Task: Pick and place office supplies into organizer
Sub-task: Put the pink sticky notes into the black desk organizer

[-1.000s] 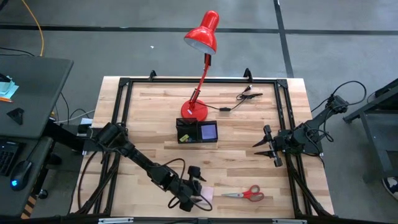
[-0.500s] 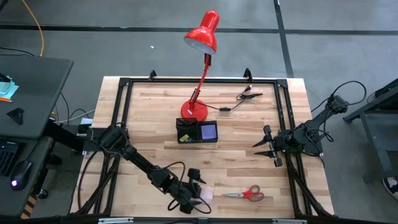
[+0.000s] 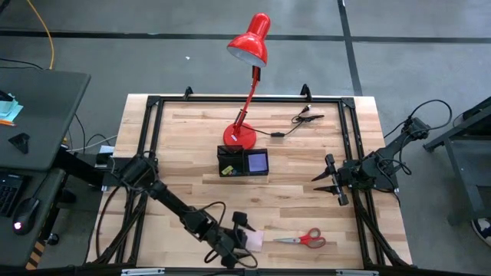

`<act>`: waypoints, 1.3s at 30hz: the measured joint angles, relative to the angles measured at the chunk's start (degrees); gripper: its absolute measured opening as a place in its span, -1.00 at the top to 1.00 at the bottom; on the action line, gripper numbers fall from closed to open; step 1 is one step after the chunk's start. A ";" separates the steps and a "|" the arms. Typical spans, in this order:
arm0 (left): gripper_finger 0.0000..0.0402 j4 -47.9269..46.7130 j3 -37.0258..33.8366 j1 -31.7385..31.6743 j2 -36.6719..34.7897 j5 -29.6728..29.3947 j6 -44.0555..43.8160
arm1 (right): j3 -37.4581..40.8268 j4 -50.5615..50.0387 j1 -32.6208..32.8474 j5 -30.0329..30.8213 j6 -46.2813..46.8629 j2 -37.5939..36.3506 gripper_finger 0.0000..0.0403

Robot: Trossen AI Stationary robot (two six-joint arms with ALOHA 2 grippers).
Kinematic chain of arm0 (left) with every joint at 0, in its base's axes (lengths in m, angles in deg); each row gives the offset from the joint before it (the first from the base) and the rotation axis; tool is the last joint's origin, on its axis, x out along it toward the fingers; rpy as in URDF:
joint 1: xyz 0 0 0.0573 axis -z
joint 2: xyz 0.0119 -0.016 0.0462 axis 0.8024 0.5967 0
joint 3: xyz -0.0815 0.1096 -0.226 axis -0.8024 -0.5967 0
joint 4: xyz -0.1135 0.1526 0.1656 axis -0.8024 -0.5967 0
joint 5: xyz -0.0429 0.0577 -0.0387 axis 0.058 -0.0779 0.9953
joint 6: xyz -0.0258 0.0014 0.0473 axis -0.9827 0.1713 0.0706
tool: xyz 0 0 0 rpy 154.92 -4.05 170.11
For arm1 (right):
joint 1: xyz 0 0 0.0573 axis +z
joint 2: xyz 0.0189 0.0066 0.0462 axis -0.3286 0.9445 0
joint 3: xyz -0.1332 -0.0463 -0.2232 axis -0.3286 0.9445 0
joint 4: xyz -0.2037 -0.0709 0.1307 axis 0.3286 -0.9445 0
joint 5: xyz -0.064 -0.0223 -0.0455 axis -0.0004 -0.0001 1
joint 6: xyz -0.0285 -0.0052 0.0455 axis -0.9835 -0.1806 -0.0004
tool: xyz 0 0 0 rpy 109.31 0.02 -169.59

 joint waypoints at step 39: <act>-0.94 5.66 -0.01 -1.35 5.88 -2.49 -5.27 | 0.00 -0.01 0.01 0.00 0.01 0.00 0.34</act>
